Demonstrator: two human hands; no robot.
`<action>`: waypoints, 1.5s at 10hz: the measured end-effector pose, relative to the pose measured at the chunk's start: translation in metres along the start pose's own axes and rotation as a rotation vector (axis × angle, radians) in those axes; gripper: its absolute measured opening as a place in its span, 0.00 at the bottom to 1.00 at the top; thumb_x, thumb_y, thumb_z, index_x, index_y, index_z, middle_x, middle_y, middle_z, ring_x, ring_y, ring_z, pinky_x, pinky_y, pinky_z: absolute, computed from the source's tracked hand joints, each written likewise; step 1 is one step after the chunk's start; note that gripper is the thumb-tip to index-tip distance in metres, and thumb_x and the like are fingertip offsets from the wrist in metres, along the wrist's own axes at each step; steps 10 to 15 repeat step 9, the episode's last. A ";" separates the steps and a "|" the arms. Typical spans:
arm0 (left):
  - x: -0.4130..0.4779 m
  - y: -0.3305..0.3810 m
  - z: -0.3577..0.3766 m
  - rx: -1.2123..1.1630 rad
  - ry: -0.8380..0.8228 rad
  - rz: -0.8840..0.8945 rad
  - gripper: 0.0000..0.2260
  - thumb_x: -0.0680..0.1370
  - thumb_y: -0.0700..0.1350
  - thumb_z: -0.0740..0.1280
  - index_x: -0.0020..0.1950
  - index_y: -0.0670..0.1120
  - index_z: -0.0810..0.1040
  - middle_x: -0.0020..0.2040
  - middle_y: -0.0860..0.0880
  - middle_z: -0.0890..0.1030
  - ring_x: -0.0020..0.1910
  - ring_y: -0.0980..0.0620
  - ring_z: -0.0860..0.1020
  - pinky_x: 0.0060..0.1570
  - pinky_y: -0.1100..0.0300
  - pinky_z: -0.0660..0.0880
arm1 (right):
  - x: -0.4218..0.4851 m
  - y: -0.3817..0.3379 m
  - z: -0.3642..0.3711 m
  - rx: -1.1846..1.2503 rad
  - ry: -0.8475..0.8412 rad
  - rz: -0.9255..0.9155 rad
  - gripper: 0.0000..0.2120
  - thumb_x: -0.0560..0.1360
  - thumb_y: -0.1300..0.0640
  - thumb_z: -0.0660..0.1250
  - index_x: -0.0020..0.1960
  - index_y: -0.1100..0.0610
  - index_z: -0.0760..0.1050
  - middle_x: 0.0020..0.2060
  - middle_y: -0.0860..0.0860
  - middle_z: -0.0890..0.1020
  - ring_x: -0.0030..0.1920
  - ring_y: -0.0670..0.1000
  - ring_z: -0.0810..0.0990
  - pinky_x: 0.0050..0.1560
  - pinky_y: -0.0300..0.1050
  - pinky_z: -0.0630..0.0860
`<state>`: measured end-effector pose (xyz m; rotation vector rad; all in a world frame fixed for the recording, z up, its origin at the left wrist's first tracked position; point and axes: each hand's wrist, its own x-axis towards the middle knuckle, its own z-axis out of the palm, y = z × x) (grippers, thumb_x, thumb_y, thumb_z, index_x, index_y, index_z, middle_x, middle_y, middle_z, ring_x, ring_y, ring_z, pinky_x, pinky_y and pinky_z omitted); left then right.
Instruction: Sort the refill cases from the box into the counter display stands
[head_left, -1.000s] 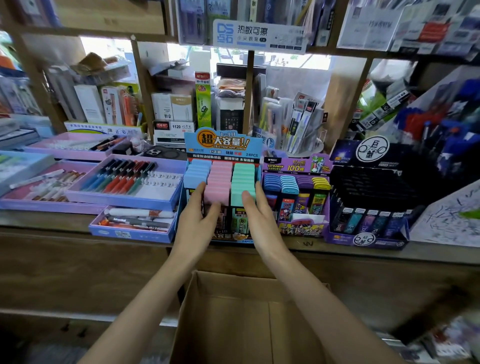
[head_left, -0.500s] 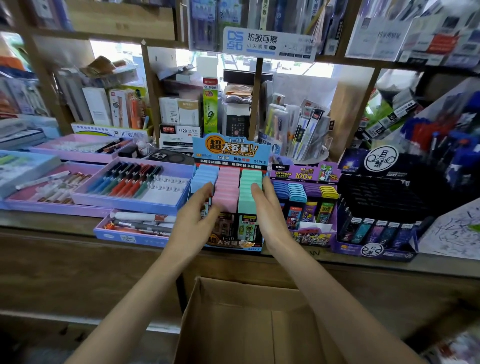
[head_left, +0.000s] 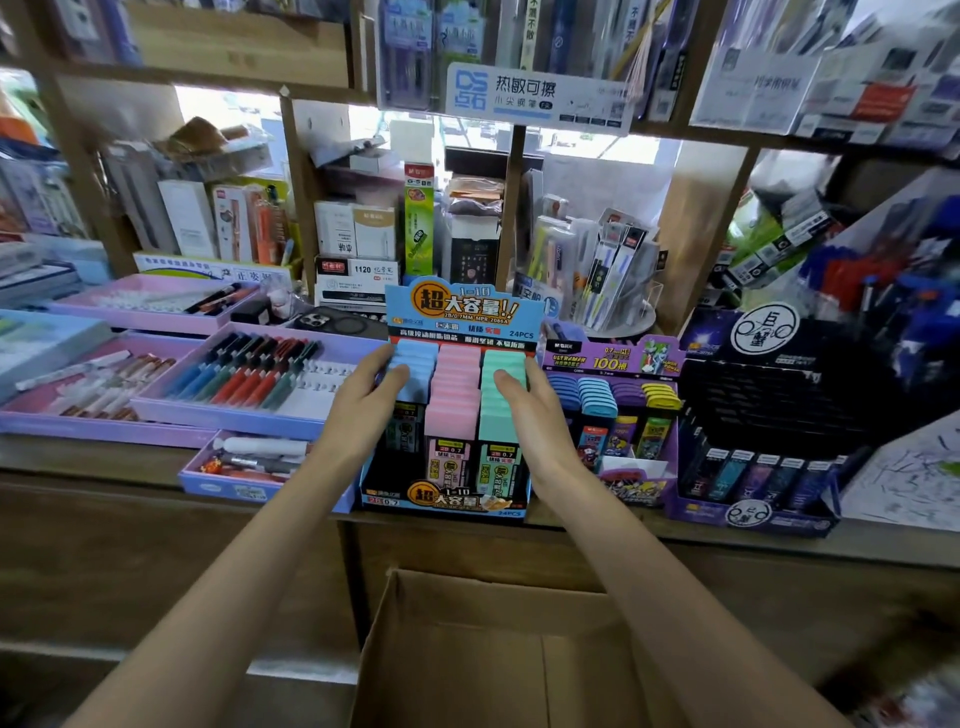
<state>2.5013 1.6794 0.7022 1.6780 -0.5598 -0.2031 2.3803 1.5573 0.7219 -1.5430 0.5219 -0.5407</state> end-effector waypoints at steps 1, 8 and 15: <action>0.006 0.001 -0.002 0.046 -0.023 0.002 0.20 0.81 0.49 0.59 0.73 0.50 0.64 0.73 0.51 0.65 0.71 0.52 0.64 0.64 0.61 0.59 | 0.001 0.000 -0.001 -0.009 -0.002 0.000 0.28 0.80 0.51 0.59 0.76 0.50 0.52 0.71 0.44 0.63 0.67 0.42 0.63 0.60 0.38 0.58; -0.070 0.002 0.005 0.907 -0.028 0.616 0.20 0.76 0.40 0.67 0.68 0.41 0.70 0.64 0.43 0.76 0.63 0.43 0.74 0.60 0.49 0.71 | -0.037 0.019 -0.029 -1.222 -0.038 -0.846 0.20 0.71 0.67 0.68 0.63 0.62 0.74 0.61 0.58 0.78 0.63 0.58 0.75 0.67 0.56 0.67; -0.076 0.007 0.006 0.894 0.004 0.598 0.21 0.76 0.40 0.67 0.68 0.40 0.70 0.67 0.41 0.73 0.66 0.42 0.71 0.63 0.47 0.69 | -0.043 0.017 -0.038 -1.066 -0.060 -0.783 0.18 0.78 0.61 0.62 0.68 0.59 0.71 0.67 0.55 0.73 0.71 0.56 0.66 0.73 0.51 0.56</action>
